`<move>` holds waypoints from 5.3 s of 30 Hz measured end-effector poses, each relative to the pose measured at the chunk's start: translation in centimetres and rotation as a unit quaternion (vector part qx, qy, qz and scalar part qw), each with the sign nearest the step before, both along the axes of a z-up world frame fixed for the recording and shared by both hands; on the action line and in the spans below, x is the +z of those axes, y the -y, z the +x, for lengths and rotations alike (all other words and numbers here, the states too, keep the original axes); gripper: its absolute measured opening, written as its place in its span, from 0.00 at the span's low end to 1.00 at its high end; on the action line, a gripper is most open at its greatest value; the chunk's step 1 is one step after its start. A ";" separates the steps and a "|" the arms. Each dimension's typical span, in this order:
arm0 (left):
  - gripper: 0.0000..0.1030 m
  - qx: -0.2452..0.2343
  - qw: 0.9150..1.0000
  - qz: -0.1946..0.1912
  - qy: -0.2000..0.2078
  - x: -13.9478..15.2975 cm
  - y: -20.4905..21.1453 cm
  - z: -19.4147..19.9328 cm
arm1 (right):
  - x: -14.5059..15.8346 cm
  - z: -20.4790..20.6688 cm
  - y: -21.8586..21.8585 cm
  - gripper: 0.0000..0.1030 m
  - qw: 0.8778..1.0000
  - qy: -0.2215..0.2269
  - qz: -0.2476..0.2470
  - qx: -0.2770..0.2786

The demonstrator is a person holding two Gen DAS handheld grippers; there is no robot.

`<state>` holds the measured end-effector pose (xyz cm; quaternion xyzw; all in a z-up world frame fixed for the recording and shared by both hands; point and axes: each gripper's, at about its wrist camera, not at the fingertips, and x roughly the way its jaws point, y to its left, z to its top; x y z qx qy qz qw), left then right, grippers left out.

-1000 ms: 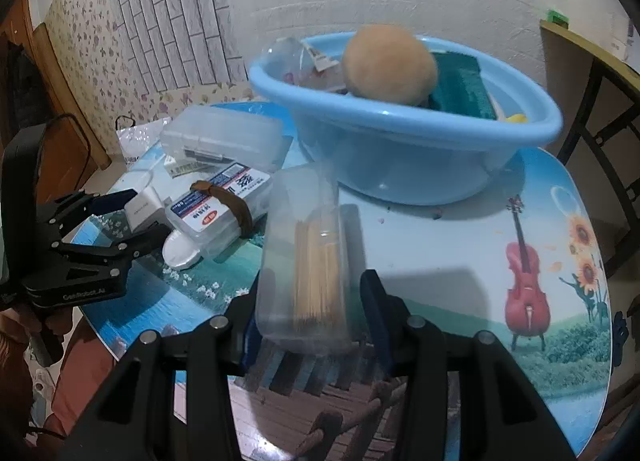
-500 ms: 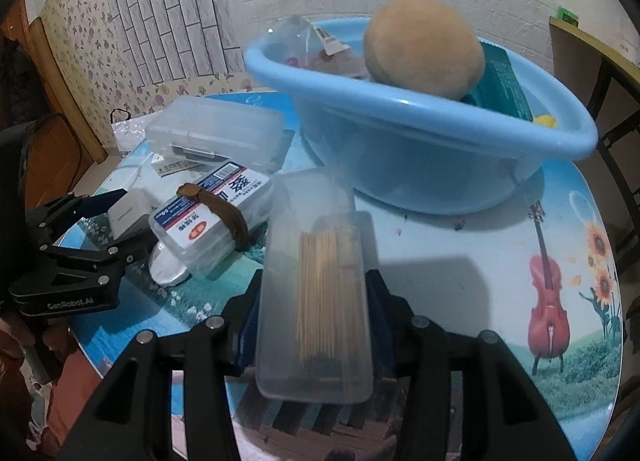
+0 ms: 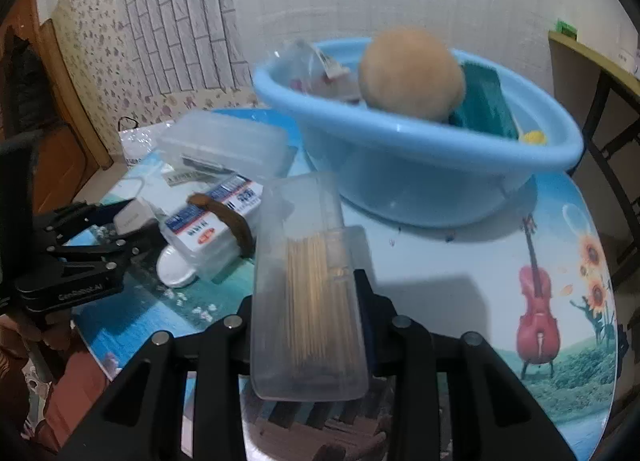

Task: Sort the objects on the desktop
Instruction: 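Lift and carry the plug and toothpick box over the blue basin, then open both tools to drop the plug and toothpick box into the basin, then withdraw both tools from the basin back over the table, then grasp the round white disc with the left tool while the right tool approaches the floss box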

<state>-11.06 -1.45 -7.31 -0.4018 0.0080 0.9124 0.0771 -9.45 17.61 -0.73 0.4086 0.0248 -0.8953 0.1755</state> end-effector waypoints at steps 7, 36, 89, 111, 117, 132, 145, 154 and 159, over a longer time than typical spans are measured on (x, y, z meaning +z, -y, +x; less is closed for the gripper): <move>0.60 0.003 1.000 0.002 -0.022 2.5 -0.9 1.1 | 2.5 1.1 -0.3 0.32 0.999 -0.028 -0.018 0.014; 0.60 -0.068 0.996 0.006 -0.052 11.2 -10.4 -5.3 | 8.5 -5.1 -9.1 0.32 0.993 -0.087 -0.069 -0.035; 0.91 0.054 0.998 -0.018 -0.018 9.5 -2.8 -3.8 | 8.1 -4.9 -8.3 0.72 0.991 -0.080 -0.061 -0.083; 0.91 0.016 1.000 -0.014 0.016 3.4 -0.4 1.4 | 5.0 0.9 -1.5 0.72 0.993 -0.039 -0.059 -0.098; 0.91 -0.019 0.999 0.000 0.038 1.4 -1.7 2.0 | 3.9 0.3 -0.6 0.72 0.994 -0.018 -0.056 -0.095; 0.77 -0.083 0.996 -0.009 0.023 -0.1 -4.8 0.9 | 2.1 -1.4 0.5 0.72 0.994 0.008 -0.061 -0.091; 0.36 -0.059 0.998 -0.003 0.003 0.3 -1.3 0.5 | 1.5 -2.8 4.1 0.72 0.996 0.025 -0.059 -0.063; 0.37 -0.021 1.000 0.006 0.001 0.2 1.9 0.4 | 0.2 -3.5 7.5 0.72 0.999 0.033 -0.017 -0.040; 0.36 -0.017 1.000 0.012 -0.003 0.1 2.4 0.5 | -0.1 -4.1 8.5 0.72 0.998 0.039 -0.002 -0.042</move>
